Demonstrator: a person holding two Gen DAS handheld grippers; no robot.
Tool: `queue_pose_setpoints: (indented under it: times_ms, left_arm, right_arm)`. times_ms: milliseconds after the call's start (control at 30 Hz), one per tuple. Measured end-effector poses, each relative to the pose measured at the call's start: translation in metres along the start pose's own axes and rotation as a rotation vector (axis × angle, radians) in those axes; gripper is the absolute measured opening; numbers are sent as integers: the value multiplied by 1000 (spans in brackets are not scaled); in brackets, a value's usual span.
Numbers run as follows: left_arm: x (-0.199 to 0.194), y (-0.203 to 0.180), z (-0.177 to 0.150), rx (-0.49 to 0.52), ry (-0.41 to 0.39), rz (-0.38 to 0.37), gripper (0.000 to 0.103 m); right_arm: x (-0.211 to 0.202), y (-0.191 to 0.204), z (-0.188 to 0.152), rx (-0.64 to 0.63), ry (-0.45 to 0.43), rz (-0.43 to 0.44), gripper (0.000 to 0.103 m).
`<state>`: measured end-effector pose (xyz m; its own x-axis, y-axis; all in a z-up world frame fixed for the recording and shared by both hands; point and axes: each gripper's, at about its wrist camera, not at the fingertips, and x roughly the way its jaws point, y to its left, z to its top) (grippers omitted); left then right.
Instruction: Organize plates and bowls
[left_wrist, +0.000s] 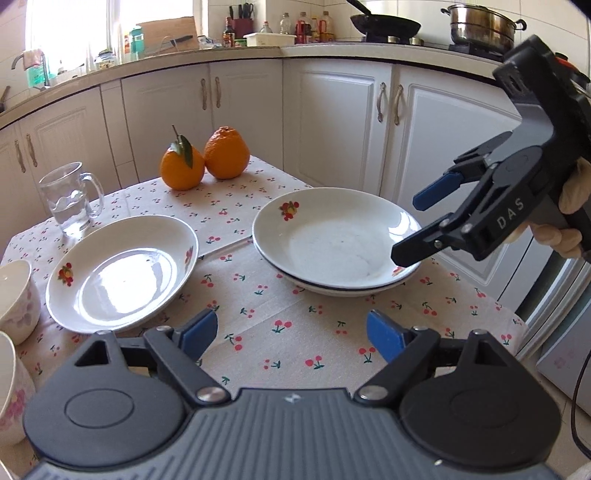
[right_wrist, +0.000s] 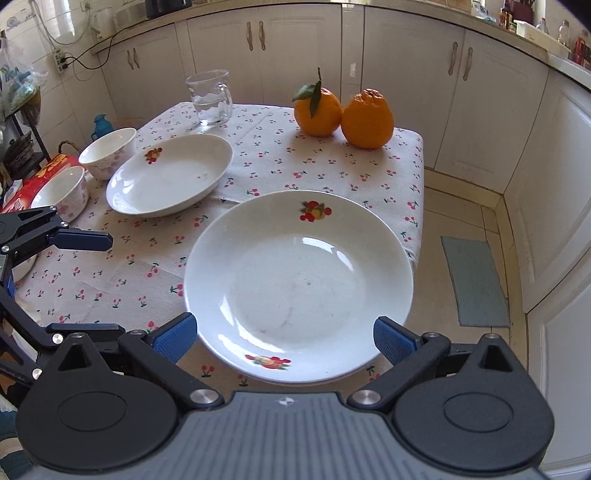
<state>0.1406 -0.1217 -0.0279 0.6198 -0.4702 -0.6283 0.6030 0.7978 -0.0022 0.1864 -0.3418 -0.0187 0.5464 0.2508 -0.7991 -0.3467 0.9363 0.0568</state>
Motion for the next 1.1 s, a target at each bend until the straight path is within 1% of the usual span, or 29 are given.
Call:
queue_pose_setpoints:
  times_ms: [100, 200, 300, 400, 500, 600, 700, 800, 967, 1100]
  left_arm:
    - [-7, 6, -6, -33, -17, 67, 90]
    - [-6, 17, -13, -99, -22, 166, 91]
    - [4, 33, -20, -174, -3, 264, 92]
    - [16, 49, -29, -222, 17, 338, 92]
    - [28, 57, -34, -235, 46, 360, 92]
    - [38, 63, -35, -251, 62, 356, 92]
    - [44, 70, -34, -286, 57, 335, 94]
    - [53, 74, -30, -291, 64, 350, 102]
    - [62, 80, -23, -312, 70, 369, 103]
    - [63, 82, -23, -309, 54, 371, 103]
  right_arm:
    - [-7, 18, -1, -34, -19, 11, 103]
    - [-12, 37, -3, -90, -37, 23, 103]
    - [-12, 51, -2, -134, -44, 36, 103]
    - [-8, 61, 3, -165, -45, 45, 103]
    - [-1, 65, 8, -187, -41, 58, 103]
    - [8, 66, 17, -197, -33, 74, 103]
    - [17, 67, 28, -212, -25, 86, 103]
    - [27, 69, 41, -237, -19, 97, 103]
    - [45, 75, 70, -300, -17, 125, 103]
    - [64, 81, 94, -350, -8, 149, 103]
